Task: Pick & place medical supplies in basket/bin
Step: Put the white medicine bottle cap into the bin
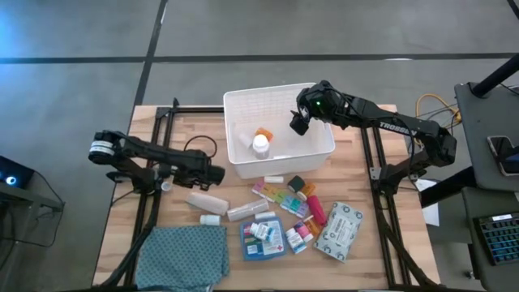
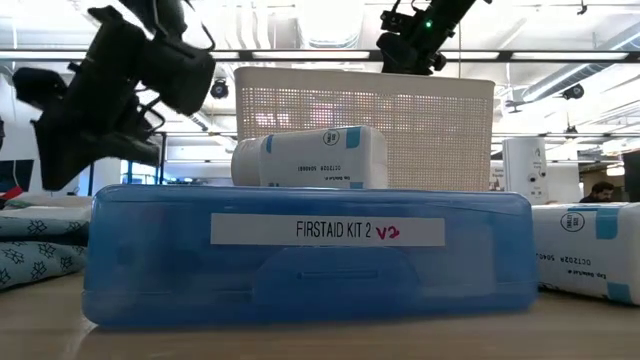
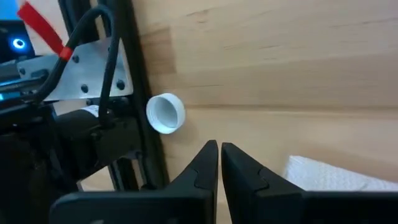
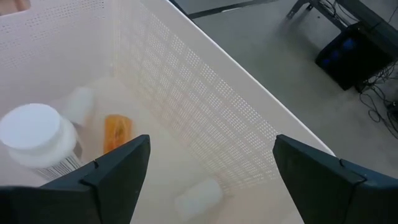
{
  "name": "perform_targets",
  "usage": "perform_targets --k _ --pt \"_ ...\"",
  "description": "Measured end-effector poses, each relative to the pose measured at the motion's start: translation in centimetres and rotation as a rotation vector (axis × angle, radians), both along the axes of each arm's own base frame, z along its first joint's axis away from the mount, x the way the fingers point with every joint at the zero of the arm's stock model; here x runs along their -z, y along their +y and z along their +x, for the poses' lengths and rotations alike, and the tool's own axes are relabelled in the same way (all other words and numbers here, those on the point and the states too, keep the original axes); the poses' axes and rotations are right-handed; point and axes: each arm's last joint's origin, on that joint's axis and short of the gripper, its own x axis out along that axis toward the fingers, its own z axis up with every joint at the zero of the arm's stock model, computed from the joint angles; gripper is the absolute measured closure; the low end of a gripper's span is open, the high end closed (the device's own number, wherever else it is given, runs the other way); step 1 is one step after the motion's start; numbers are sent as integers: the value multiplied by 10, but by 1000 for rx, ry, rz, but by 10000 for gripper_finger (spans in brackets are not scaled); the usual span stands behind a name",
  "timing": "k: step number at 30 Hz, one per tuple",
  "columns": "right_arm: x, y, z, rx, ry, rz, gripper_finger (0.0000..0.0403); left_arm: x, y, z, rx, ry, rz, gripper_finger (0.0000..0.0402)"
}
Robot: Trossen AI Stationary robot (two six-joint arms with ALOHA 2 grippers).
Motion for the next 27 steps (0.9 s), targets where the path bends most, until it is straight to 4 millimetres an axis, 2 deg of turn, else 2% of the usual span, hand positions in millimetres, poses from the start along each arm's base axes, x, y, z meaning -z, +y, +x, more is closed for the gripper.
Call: perform_targets --k 18,27 --pt "0 0 0 0 1 0 74 32 -4 -35 -61 183 -25 401" --pt "0 0 0 -1 -1 -1 74 32 -4 -32 -62 149 -25 401"
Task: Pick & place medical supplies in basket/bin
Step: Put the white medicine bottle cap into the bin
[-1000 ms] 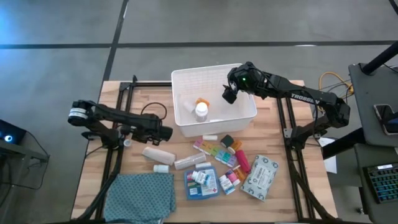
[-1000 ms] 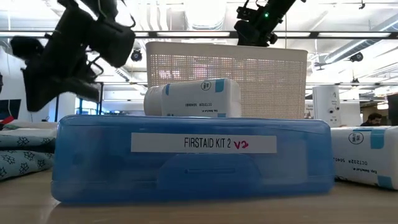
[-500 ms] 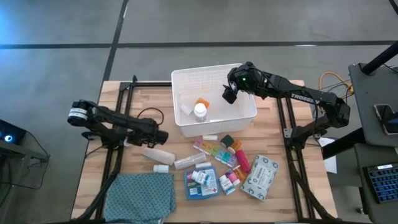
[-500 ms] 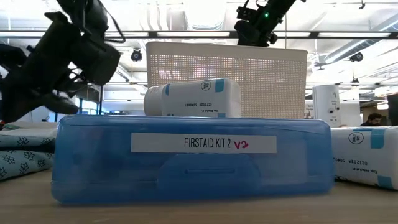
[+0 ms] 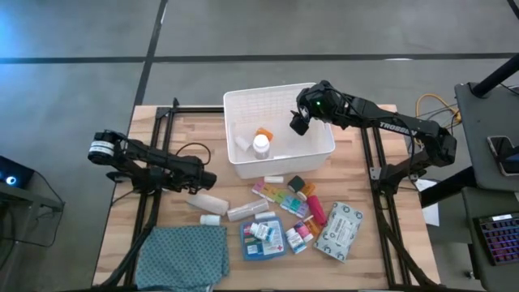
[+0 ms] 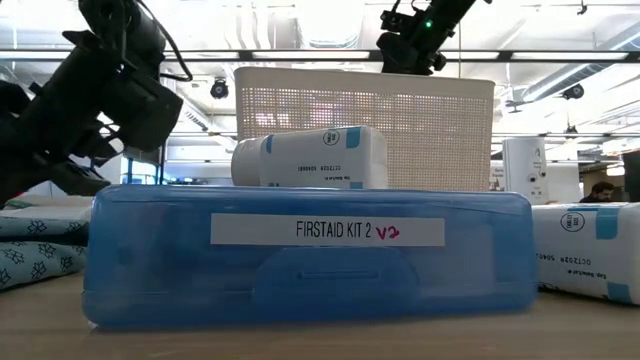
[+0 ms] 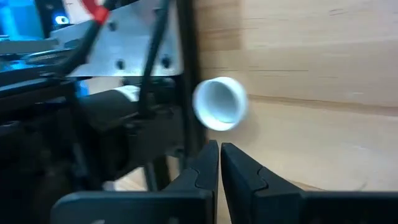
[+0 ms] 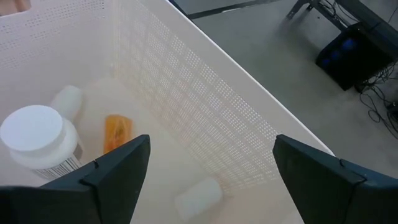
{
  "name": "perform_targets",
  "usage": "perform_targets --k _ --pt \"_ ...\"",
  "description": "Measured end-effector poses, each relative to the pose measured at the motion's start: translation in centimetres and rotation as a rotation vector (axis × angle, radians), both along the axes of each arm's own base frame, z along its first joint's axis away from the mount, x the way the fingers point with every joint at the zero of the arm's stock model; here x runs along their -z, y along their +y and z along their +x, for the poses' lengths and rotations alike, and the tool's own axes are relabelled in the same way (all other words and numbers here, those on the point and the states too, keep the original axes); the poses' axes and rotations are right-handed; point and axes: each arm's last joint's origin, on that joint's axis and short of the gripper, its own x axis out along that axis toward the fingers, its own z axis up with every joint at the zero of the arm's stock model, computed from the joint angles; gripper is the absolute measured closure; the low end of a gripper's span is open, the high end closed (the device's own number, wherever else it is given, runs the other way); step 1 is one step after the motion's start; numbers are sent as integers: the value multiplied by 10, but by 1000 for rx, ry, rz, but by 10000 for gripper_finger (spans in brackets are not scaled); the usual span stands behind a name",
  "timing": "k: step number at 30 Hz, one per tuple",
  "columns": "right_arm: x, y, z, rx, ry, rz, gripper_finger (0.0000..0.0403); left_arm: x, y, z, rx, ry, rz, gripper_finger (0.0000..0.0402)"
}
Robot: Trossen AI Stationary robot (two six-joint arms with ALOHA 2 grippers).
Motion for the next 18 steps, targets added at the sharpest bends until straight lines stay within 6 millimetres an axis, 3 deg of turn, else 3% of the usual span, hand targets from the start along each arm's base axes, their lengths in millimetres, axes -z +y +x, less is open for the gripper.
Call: perform_targets --k 7,11,18 --pt "0 -1 0 4 0 0 74 -3 0 13 -68 -100 39 397" --pt "0 -1 -1 2 3 -1 74 3 0 5 -88 -47 50 395" --pt "3 -2 -1 1 16 -1 74 12 -1 14 -75 -75 19 395"
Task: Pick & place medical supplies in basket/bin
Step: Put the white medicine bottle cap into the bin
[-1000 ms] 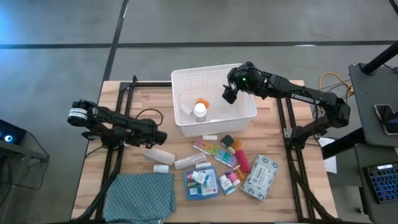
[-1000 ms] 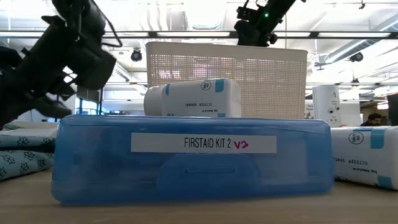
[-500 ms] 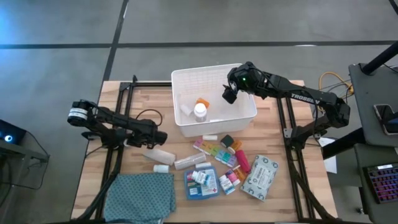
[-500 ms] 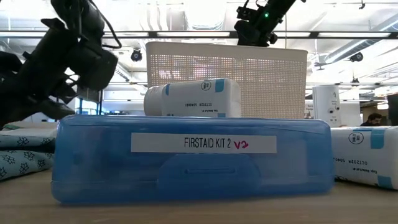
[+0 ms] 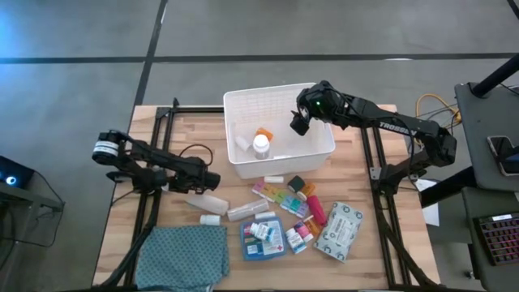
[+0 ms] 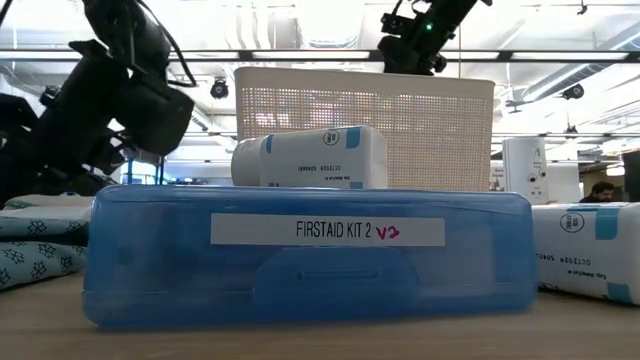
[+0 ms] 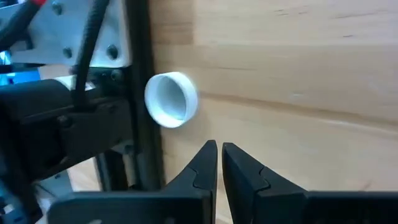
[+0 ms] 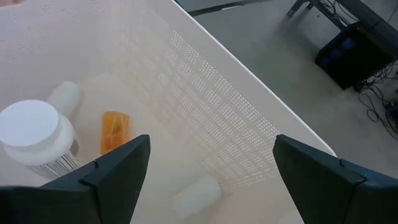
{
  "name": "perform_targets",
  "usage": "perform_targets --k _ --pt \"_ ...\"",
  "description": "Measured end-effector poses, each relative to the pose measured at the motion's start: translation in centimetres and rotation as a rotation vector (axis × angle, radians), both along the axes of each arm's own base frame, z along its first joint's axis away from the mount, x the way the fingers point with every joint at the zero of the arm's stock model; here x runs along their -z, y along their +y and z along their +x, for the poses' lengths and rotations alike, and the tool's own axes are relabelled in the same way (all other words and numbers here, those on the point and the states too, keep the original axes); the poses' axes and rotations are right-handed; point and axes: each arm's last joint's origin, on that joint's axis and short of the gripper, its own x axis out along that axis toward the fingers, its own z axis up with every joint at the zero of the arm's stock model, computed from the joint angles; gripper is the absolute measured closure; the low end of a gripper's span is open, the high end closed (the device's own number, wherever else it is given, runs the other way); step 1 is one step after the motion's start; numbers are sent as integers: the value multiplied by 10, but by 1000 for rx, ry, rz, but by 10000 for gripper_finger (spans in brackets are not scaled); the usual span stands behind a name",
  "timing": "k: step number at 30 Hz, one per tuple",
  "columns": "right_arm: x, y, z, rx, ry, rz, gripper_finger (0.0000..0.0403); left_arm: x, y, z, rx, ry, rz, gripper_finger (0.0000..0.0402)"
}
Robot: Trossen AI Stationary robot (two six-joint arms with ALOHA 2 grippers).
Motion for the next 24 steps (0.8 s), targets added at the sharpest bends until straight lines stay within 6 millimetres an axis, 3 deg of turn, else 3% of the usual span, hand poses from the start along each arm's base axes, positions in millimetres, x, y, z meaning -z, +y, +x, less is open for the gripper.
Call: perform_targets --k 5,10,15,19,24 --pt "1 0 0 2 2 2 74 11 0 1 69 69 -52 395" --pt "1 -1 0 2 3 1 74 19 -1 8 417 126 -257 395" --pt "1 -1 -1 5 3 1 74 22 -1 7 659 281 -472 396" --pt "1 -1 -1 7 2 4 74 22 0 4 774 360 -591 396" --pt "1 -1 -1 16 -8 12 74 27 0 7 835 306 -604 396"
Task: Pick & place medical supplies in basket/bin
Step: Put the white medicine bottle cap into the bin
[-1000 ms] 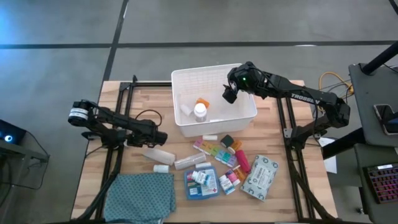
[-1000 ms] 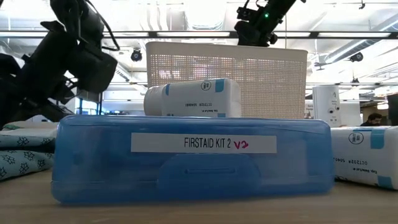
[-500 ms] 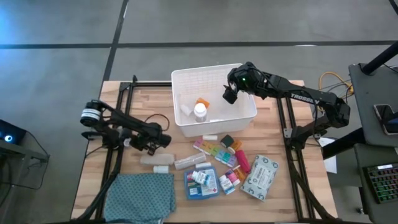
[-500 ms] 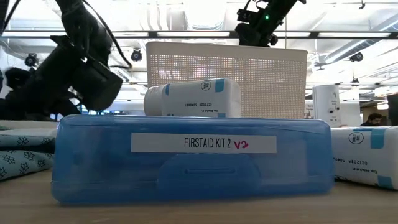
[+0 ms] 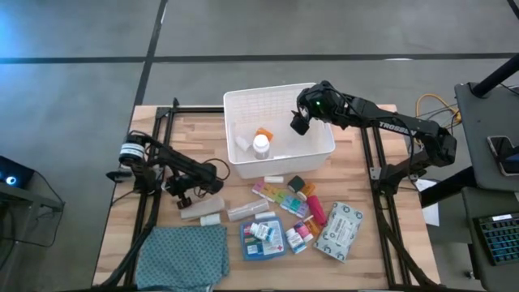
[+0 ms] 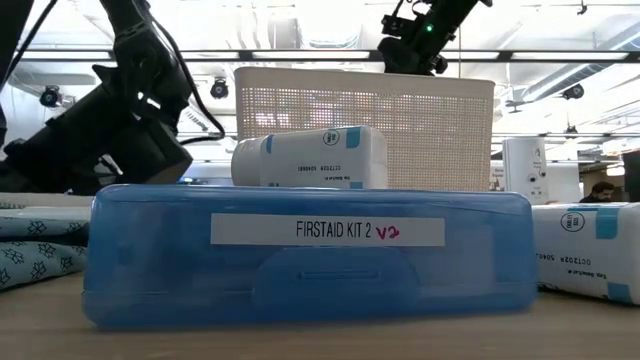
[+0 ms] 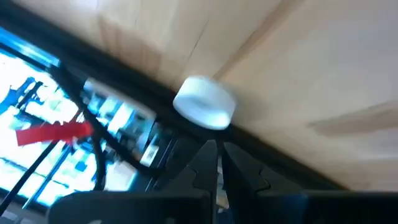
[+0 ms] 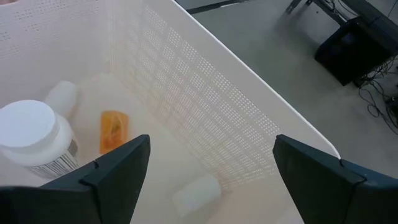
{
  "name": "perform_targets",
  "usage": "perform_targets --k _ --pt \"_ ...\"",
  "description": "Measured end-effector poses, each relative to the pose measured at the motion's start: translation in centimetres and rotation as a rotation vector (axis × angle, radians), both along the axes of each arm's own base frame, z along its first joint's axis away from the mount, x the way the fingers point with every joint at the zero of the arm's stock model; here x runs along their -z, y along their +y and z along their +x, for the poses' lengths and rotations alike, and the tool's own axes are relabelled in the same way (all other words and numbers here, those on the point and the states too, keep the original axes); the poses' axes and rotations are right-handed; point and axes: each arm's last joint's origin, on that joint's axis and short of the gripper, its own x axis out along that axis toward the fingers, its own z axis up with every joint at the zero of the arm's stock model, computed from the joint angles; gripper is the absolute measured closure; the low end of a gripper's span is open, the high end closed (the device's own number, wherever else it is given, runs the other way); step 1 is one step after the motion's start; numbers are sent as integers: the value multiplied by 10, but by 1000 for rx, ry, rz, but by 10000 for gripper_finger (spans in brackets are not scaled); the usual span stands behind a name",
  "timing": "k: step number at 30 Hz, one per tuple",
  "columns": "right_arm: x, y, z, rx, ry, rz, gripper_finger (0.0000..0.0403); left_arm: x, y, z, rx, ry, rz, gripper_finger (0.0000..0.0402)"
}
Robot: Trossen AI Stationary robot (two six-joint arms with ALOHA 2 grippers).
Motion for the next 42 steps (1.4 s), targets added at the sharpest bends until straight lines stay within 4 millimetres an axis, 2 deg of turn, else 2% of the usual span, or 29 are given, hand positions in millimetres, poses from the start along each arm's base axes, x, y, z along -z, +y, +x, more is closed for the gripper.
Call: perform_targets --k 7,13,26,37,42 --pt "0 0 0 3 -4 4 74 4 1 1 32 -44 25 396" --pt "0 0 0 4 -5 3 74 8 1 -6 97 -15 -43 396" --pt "0 0 1 6 -17 1 74 19 1 -11 97 -70 -44 396" --pt "-1 -1 1 7 -25 -2 74 10 1 6 72 -122 -19 396" --pt "-1 -3 0 16 -28 -4 74 2 1 6 44 -66 7 396"
